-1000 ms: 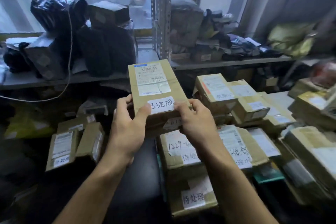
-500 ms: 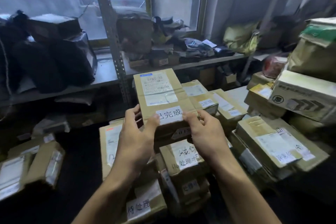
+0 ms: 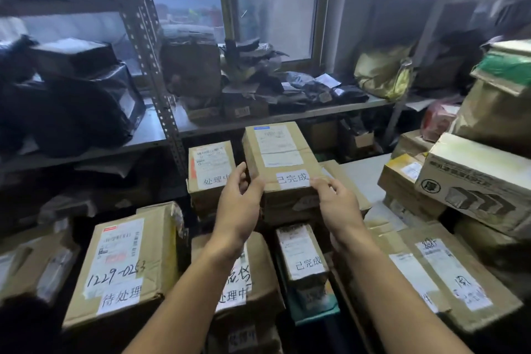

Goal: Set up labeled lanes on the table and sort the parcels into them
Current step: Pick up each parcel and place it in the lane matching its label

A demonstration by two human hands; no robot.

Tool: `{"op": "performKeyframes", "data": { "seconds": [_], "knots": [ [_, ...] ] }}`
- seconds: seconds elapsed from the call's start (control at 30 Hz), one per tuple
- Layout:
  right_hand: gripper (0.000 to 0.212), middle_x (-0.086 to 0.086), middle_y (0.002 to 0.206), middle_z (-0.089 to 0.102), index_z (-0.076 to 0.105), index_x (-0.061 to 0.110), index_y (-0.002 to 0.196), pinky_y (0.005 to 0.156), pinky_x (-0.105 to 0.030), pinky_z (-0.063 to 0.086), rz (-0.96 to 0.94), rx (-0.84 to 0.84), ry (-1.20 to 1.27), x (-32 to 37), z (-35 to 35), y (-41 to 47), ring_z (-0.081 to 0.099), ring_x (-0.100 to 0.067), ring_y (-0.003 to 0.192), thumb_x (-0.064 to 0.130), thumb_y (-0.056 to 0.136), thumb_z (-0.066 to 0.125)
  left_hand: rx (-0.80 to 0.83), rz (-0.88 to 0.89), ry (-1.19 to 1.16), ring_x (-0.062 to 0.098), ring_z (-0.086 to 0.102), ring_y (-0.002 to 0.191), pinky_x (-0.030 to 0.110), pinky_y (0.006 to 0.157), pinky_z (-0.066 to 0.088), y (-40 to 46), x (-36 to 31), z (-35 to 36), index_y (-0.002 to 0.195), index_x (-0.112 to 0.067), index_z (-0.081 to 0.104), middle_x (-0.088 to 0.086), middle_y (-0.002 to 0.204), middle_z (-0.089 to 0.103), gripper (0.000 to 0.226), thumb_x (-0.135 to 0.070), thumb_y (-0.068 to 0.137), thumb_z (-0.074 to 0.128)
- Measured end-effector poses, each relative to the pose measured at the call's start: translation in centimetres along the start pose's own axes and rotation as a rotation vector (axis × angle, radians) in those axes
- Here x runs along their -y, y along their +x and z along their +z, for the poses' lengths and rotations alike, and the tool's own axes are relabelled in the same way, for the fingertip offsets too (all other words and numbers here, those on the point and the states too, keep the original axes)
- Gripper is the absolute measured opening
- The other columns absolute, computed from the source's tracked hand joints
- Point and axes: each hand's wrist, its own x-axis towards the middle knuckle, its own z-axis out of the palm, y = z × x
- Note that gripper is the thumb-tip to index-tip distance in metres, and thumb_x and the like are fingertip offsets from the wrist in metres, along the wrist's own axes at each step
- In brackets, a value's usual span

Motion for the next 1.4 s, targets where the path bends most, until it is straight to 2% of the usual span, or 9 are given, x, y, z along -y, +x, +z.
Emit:
{"op": "performKeyframes", "data": {
  "seconds": [0.17, 0.37, 0.53, 0.67, 0.77, 0.9, 1.1, 1.27, 1.4],
  "knots": [
    [0.067, 0.003, 0.112, 0.07, 0.062, 0.024, 0.123, 0.086, -0.039, 0.054, 0.024, -0.013, -0.067, -0.4, 0.3, 4.2, 0.065, -0.02, 0.106, 0.062, 0.068, 0.054, -0.051, 0.019, 0.066, 0.003, 0.044, 0.119, 0.014, 0.086, 0.036, 2.4, 0.7, 2.2, 0.152, -0.023, 0.035, -0.003, 0.151, 0.043, 0.057, -0.04, 0.1, 0.051],
    [0.039, 0.006, 0.107, 0.065, 0.058, 0.024, 0.122, 0.073, -0.032, 0.046, 0.017, -0.01, -0.217, -1.1, 1.3, 8.1, 0.058, -0.017, 0.098, 0.046, 0.091, 0.051, -0.116, 0.002, 0.134, -0.006, 0.038, 0.118, 0.008, 0.087, 0.028, 3.7, 2.2, 3.0, 0.152, -0.022, 0.036, -0.007, 0.154, 0.041, 0.056, -0.044, 0.102, 0.045],
    [0.015, 0.016, 0.094, 0.059, 0.056, 0.033, 0.101, 0.075, -0.034, 0.04, -0.012, 0.013, -0.284, -2.0, 1.2, 9.2, 0.054, -0.012, 0.09, 0.043, 0.093, 0.048, -0.127, -0.033, 0.141, -0.003, 0.035, 0.129, 0.019, 0.102, 0.026, 4.0, 3.5, 2.5, 0.152, -0.024, 0.036, -0.009, 0.154, 0.039, 0.055, -0.046, 0.102, 0.043],
    [0.011, 0.024, 0.083, 0.061, 0.058, 0.039, 0.083, 0.068, -0.03, 0.044, -0.012, 0.043, -0.238, -2.1, 1.4, 9.0, 0.055, 0.002, 0.083, 0.044, 0.09, 0.053, -0.119, -0.038, 0.139, -0.004, 0.036, 0.126, 0.014, 0.096, 0.028, 4.3, 3.9, 2.9, 0.152, -0.023, 0.034, -0.008, 0.154, 0.04, 0.056, -0.046, 0.102, 0.044],
    [0.013, 0.019, 0.091, 0.066, 0.059, 0.038, 0.09, 0.081, -0.038, 0.056, 0.002, 0.086, -0.235, -2.5, 1.6, 8.8, 0.063, -0.008, 0.092, 0.05, 0.09, 0.055, -0.097, -0.041, 0.139, 0.003, 0.039, 0.133, 0.017, 0.101, 0.032, 4.4, 4.1, 3.5, 0.153, -0.024, 0.033, -0.008, 0.154, 0.041, 0.058, -0.048, 0.101, 0.044],
    [0.019, 0.016, 0.097, 0.066, 0.057, 0.039, 0.103, 0.089, -0.044, 0.055, 0.01, 0.105, -0.249, -2.3, 1.6, 8.9, 0.063, -0.011, 0.095, 0.054, 0.091, 0.053, -0.096, -0.034, 0.137, 0.008, 0.038, 0.138, 0.027, 0.111, 0.033, 4.4, 4.1, 3.9, 0.154, -0.024, 0.032, -0.006, 0.153, 0.042, 0.06, -0.049, 0.101, 0.044],
    [0.062, 0.004, 0.137, 0.056, 0.04, 0.025, 0.146, 0.103, -0.043, 0.046, -0.047, 0.061, -0.3, -1.0, 1.2, 8.0, 0.053, -0.018, 0.124, 0.052, 0.092, 0.052, -0.091, 0.004, 0.157, 0.001, 0.039, 0.132, 0.021, 0.104, 0.032, 4.3, 3.8, 3.4, 0.152, -0.025, 0.035, -0.01, 0.152, 0.042, 0.058, -0.047, 0.1, 0.047],
    [0.054, 0.008, 0.137, 0.052, 0.042, 0.026, 0.144, 0.102, -0.035, 0.041, -0.314, -0.004, -0.418, 0.1, 1.4, 5.7, 0.042, -0.015, 0.131, 0.044, 0.094, 0.053, -0.08, 0.061, 0.169, -0.018, 0.043, 0.114, 0.0, 0.081, 0.033, 4.0, 2.9, 3.0, 0.151, -0.026, 0.036, -0.019, 0.141, 0.046, 0.053, -0.043, 0.101, 0.047],
    [0.046, 0.018, 0.127, 0.052, 0.048, 0.026, 0.139, 0.097, -0.026, 0.038, -0.48, -0.005, -0.417, 2.1, 2.5, 2.7, 0.046, -0.011, 0.125, 0.036, 0.095, 0.056, -0.103, 0.143, 0.184, -0.011, 0.048, 0.117, 0.001, 0.079, 0.038, 3.1, 0.7, 1.8, 0.146, -0.029, 0.042, -0.016, 0.141, 0.049, 0.047, -0.038, 0.101, 0.05]
  ]
}}
